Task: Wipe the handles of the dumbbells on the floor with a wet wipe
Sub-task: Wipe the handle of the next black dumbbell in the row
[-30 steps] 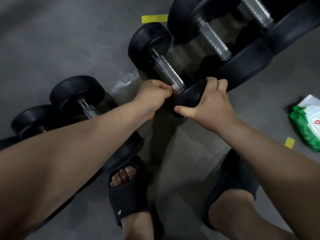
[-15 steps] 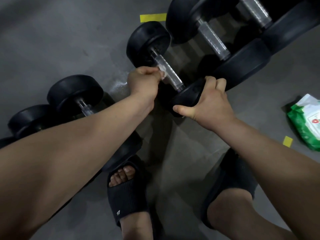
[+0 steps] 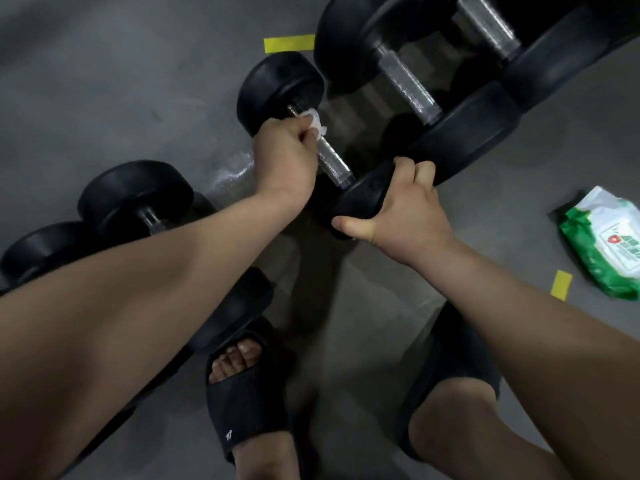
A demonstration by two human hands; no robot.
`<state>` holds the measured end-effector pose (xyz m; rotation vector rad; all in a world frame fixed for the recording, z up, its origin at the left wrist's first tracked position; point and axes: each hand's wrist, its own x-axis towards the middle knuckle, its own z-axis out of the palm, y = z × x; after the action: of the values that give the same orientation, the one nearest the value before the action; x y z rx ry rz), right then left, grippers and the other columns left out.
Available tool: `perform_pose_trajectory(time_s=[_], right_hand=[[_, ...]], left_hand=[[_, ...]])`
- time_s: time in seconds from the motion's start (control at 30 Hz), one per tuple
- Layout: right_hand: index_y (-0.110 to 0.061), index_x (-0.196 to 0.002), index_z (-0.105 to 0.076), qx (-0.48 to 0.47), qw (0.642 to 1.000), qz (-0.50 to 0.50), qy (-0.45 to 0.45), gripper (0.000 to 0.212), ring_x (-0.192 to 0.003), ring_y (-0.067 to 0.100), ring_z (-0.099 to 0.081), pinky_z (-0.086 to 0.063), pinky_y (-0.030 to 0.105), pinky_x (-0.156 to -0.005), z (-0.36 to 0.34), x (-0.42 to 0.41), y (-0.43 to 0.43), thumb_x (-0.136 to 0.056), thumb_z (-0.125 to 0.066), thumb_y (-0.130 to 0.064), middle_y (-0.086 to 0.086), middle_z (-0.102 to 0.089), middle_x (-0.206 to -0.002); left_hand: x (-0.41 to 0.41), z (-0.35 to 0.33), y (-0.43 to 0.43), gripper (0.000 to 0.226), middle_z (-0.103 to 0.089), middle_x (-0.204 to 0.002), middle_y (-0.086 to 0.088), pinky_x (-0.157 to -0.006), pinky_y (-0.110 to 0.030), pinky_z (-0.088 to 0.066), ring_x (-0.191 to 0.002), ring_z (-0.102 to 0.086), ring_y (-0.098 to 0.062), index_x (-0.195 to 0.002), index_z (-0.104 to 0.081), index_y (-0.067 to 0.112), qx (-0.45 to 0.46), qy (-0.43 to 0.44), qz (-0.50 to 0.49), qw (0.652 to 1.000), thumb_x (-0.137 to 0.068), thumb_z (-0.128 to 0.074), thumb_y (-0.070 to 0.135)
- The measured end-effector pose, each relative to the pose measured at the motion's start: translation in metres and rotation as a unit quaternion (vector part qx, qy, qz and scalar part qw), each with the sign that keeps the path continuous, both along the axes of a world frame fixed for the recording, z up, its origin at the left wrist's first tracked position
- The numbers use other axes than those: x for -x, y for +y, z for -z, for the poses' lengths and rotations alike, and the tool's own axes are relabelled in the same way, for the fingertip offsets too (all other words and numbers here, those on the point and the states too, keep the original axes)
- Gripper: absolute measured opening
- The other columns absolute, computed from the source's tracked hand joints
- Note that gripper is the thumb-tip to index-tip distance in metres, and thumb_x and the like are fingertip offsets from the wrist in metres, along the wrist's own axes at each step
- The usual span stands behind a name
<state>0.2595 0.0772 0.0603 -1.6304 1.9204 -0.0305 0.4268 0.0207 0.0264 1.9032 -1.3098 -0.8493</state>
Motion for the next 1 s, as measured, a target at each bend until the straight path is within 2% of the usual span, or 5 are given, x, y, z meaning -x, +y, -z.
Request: perform_pose_trajectory(time_s=[0.27, 0.4, 0.67, 0.83, 1.0], right_hand=[[-0.019, -0.153, -0.019, -0.059, 0.998, -0.011, 0.031, 0.130, -0.135, 0.030, -0.034, -0.042, 0.044, -0.109, -0.017, -0.003, -0.004, -0.055, -0.079, -0.079, 0.002, -0.025, -0.142], [-0.019, -0.152, -0.022, -0.067, 0.995, -0.026, 0.073, 0.127, -0.132, 0.029, -0.036, -0.042, 0.045, -0.108, -0.026, -0.009, -0.004, -0.055, -0.077, -0.081, 0.002, -0.024, -0.140], [-0.024, -0.129, -0.055, 0.090, 0.985, -0.105, 0.099, 0.059, -0.121, 0.029, -0.038, -0.033, 0.046, -0.099, -0.038, -0.028, -0.022, -0.087, -0.056, -0.065, 0.002, -0.044, -0.129], [-0.032, -0.131, -0.057, 0.073, 0.991, -0.108, -0.014, 0.041, -0.125, 0.027, -0.045, -0.033, 0.046, -0.100, -0.038, -0.050, -0.045, -0.096, -0.054, -0.053, -0.005, -0.060, -0.128], [-0.032, -0.090, -0.061, 0.076, 0.986, -0.083, -0.121, 0.024, -0.089, 0.015, -0.064, -0.049, 0.054, -0.092, -0.027, -0.057, -0.054, -0.082, -0.062, -0.054, -0.012, -0.067, -0.082]], left_hand=[[-0.013, -0.008, -0.002, 0.023, -0.073, -0.109, 0.009, -0.077, 0.004, -0.040, -0.098, -0.064, 0.001, -0.118, -0.074, 0.018, -0.003, -0.004, 0.008, 1.000, -0.098, -0.063, 0.023], [-0.026, -0.005, 0.008, 0.015, -0.073, -0.100, 0.015, -0.085, -0.012, -0.052, -0.094, -0.067, 0.003, -0.108, -0.075, 0.026, -0.015, 0.057, -0.023, 0.998, -0.094, -0.068, 0.027], [-0.032, -0.011, 0.028, 0.008, -0.076, -0.090, 0.005, -0.081, -0.025, -0.058, -0.083, -0.071, -0.007, -0.094, -0.075, 0.025, -0.042, 0.201, -0.029, 0.978, -0.091, -0.072, 0.019], [-0.037, -0.022, 0.031, 0.007, -0.076, -0.096, -0.006, -0.080, -0.031, -0.061, -0.089, -0.075, -0.018, -0.098, -0.068, 0.012, -0.051, 0.298, -0.003, 0.953, -0.098, -0.062, 0.007], [-0.043, -0.022, 0.030, 0.007, -0.076, -0.098, -0.010, -0.080, -0.034, -0.061, -0.092, -0.075, -0.023, -0.099, -0.064, 0.009, -0.057, 0.336, 0.009, 0.940, -0.099, -0.059, 0.004]])
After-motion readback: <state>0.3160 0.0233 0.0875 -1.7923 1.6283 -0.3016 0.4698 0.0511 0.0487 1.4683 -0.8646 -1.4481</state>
